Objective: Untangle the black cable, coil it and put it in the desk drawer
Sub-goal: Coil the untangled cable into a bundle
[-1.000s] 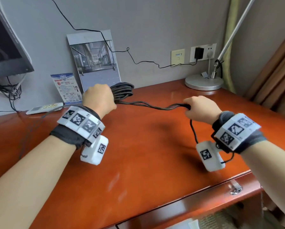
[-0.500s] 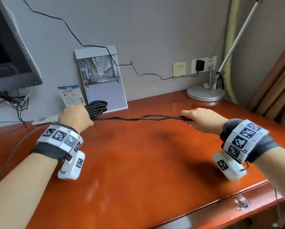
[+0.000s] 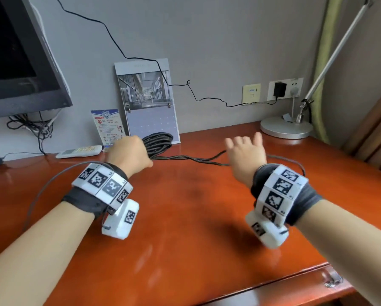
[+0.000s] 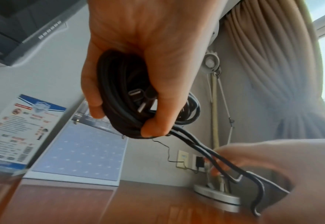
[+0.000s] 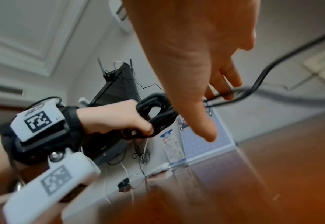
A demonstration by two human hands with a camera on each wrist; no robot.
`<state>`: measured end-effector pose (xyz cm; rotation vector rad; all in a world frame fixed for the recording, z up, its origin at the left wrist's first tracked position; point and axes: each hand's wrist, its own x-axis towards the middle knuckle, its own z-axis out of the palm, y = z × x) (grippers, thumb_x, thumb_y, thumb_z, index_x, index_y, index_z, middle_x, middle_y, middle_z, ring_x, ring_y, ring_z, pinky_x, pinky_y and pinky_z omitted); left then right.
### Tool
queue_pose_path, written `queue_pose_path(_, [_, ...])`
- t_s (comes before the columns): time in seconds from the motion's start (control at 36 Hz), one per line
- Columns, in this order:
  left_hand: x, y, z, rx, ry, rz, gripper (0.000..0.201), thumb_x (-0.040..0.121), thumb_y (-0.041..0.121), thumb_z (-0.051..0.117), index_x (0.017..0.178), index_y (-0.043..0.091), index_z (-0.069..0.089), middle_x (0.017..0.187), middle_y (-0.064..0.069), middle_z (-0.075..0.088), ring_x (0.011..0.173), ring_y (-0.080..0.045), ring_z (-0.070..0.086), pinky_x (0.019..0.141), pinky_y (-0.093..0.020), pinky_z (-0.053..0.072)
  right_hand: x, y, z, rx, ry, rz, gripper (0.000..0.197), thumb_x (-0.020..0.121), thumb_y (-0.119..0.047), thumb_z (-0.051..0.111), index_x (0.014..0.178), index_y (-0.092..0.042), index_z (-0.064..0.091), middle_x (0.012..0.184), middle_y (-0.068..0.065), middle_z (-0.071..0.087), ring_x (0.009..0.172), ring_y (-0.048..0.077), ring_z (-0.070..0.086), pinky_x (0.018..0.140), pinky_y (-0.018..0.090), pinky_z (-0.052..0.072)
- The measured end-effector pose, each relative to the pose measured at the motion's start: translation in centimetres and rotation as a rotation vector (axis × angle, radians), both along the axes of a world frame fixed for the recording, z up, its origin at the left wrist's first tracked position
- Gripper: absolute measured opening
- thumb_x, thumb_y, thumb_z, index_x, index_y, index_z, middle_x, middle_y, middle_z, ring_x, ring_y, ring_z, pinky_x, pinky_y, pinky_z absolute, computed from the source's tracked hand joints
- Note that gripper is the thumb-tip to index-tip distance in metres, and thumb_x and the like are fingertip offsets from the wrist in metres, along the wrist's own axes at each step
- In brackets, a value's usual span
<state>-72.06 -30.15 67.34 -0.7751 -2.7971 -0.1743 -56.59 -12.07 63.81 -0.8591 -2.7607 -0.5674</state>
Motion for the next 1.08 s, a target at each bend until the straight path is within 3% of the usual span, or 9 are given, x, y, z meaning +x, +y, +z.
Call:
queue_pose_path(0.14, [1.9, 1.2, 0.8, -0.001, 0.029, -0.068, 0.034, 0.07, 0.031, 0.077, 0.07, 0.011, 0.05, 0.07, -0.007, 0.052, 0.07, -0.027, 0.05, 0.061, -0.03, 0.04, -2.6, -3.5, -1.5, -0.401, -0.042, 0.153, 0.047, 0.088, -0.026, 0.056, 0.128, -0.008, 0.038, 0.124, 0.007, 0.052, 0.123, 0.027, 0.045, 0.113, 0.055, 0.006])
queue_pose_path(0.22, [2.1, 1.1, 1.2, 0.01, 0.056, -0.057, 0.035, 0.071, 0.03, 0.077, 0.068, 0.011, 0.047, 0.067, -0.006, 0.05, 0.07, -0.028, 0.051, 0.061, -0.03, 0.041, -2.4, -2.8, -1.3, -0.421, 0.039, 0.165, 0.027, 0.092, -0.003, 0.039, 0.116, -0.01, 0.048, 0.11, 0.011, 0.061, 0.107, 0.033, 0.056, 0.099, 0.042, 0.033])
queue_pose_path(0.31, [1.6, 1.1, 1.2, -0.025, 0.11, -0.021, 0.028, 0.074, 0.028, 0.076, 0.079, 0.008, 0.056, 0.072, -0.006, 0.052, 0.072, -0.027, 0.05, 0.062, -0.031, 0.042, -2.1, -2.3, -0.2, 0.014, 0.206, 0.305, 0.028, 0.084, 0.002, 0.034, 0.094, -0.008, 0.058, 0.084, 0.009, 0.064, 0.079, 0.03, 0.064, 0.068, 0.033, 0.037])
queue_pose_path(0.42, [1.7, 2.4, 1.4, -0.162, 0.099, 0.029, 0.02, 0.08, 0.023, 0.07, 0.086, 0.014, 0.054, 0.078, -0.004, 0.051, 0.074, -0.024, 0.049, 0.064, -0.032, 0.042, -1.9, -2.4, 1.4, 0.552, 0.372, 0.625, 0.027, 0.079, 0.001, 0.035, 0.066, -0.014, 0.054, 0.059, 0.002, 0.05, 0.052, 0.022, 0.048, 0.06, 0.031, 0.026])
queue_pose_path(0.56, [3.6, 3.8, -0.3, -0.374, 0.134, -0.106, 0.009, 0.088, 0.014, 0.059, 0.097, 0.017, 0.06, 0.103, -0.003, 0.064, 0.102, -0.023, 0.063, 0.071, -0.03, 0.042, -2.2, -2.4, 3.4, 0.73, 0.37, 0.974, 0.044, 0.095, -0.002, 0.021, 0.073, -0.012, 0.058, 0.065, 0.003, 0.053, 0.058, 0.022, 0.049, 0.065, 0.031, 0.03])
queue_pose_path(0.72, [5.9, 3.5, -2.6, -0.514, 0.29, -0.434, 0.021, 0.089, 0.02, 0.054, 0.109, 0.015, 0.057, 0.109, -0.003, 0.064, 0.102, -0.026, 0.063, 0.073, -0.031, 0.043, -2.8, 0.2, 5.8, 0.79, 0.253, 0.991, 0.017, 0.089, 0.001, 0.032, 0.084, -0.012, 0.043, 0.063, 0.002, 0.051, 0.053, 0.022, 0.046, 0.059, 0.031, 0.04])
queue_pose_path(0.86, [7.3, 2.6, -2.1, -0.281, 0.276, -0.641, 0.032, 0.083, 0.041, 0.055, 0.106, 0.02, 0.058, 0.099, 0.002, 0.067, 0.093, -0.024, 0.065, 0.068, -0.029, 0.039, -2.5, 1.3, 4.1, 0.331, 0.222, 0.85, 0.007, 0.084, -0.008, 0.036, 0.09, -0.006, 0.039, 0.058, 0.01, 0.052, 0.048, 0.027, 0.051, 0.045, 0.03, 0.041])
queue_pose_path(0.97, [6.9, 2.2, -0.1, -0.058, 0.212, -0.608, 0.04, 0.079, 0.043, 0.062, 0.11, 0.019, 0.057, 0.103, -0.001, 0.068, 0.098, -0.028, 0.063, 0.077, -0.033, 0.045, -1.7, 0.4, 2.4, -0.153, 0.108, 0.594, 0.012, 0.097, -0.016, 0.039, 0.103, -0.006, 0.04, 0.074, 0.013, 0.055, 0.074, 0.034, 0.059, 0.062, 0.037, 0.041])
queue_pose_path(1.08, [5.6, 1.8, 1.5, 0.073, 0.214, -0.56, 0.045, 0.076, 0.042, 0.068, 0.115, 0.022, 0.059, 0.104, -0.002, 0.069, 0.101, -0.031, 0.063, 0.081, -0.036, 0.048, -2.1, -0.2, 1.0, -0.494, 0.282, 0.565, 0.015, 0.091, -0.008, 0.045, 0.082, -0.012, 0.057, 0.073, 0.009, 0.061, 0.073, 0.029, 0.058, 0.066, 0.034, 0.047])
